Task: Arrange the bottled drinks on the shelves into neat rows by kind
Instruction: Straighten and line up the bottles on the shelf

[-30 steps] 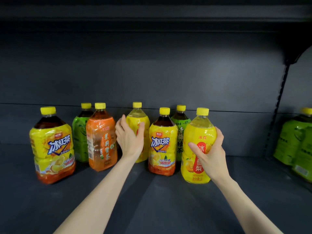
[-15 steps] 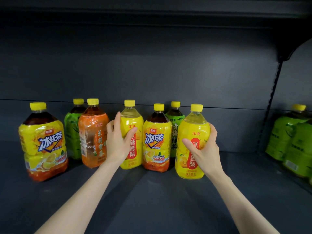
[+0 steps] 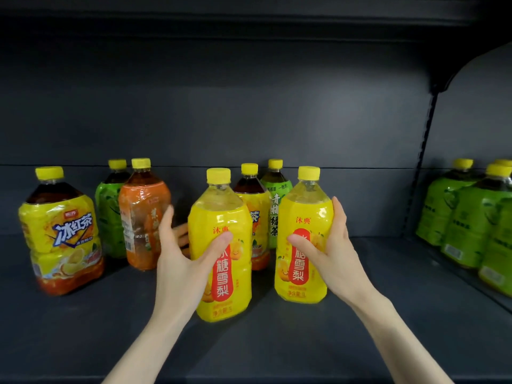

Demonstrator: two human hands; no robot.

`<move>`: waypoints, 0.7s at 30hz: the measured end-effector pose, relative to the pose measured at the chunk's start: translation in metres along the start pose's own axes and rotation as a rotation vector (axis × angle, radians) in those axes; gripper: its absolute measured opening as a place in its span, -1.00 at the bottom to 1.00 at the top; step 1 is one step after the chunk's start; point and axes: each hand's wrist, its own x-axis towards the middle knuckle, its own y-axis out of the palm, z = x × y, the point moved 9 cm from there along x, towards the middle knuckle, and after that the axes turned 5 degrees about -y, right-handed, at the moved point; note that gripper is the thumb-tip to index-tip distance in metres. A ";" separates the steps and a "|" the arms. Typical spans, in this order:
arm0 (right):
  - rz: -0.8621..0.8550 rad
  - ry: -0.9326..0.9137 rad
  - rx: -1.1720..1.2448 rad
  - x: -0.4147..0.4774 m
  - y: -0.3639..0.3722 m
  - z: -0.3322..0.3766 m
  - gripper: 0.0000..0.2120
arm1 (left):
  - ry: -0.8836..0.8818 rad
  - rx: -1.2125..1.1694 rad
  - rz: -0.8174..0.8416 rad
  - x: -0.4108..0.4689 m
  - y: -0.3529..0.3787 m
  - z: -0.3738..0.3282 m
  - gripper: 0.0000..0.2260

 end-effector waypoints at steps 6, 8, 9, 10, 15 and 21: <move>-0.027 0.101 0.316 -0.028 0.001 0.004 -0.27 | -0.190 -0.233 0.129 -0.023 0.037 0.008 -0.52; -0.038 0.113 0.466 -0.037 0.003 0.006 -0.28 | -0.166 -0.259 0.131 -0.029 0.043 0.003 -0.51; -0.070 0.098 0.487 -0.042 -0.001 0.008 -0.30 | -0.150 -0.265 0.138 -0.033 0.046 0.000 -0.49; -0.108 0.081 0.496 -0.047 -0.006 0.012 -0.31 | -0.135 -0.266 0.146 -0.037 0.050 -0.004 -0.47; -0.291 0.004 0.480 -0.082 -0.056 0.017 -0.33 | -0.081 -0.286 0.194 -0.065 0.080 -0.024 -0.48; -0.438 -0.023 0.321 -0.137 -0.168 0.009 -0.24 | -0.049 -0.297 0.274 -0.130 0.151 -0.059 -0.58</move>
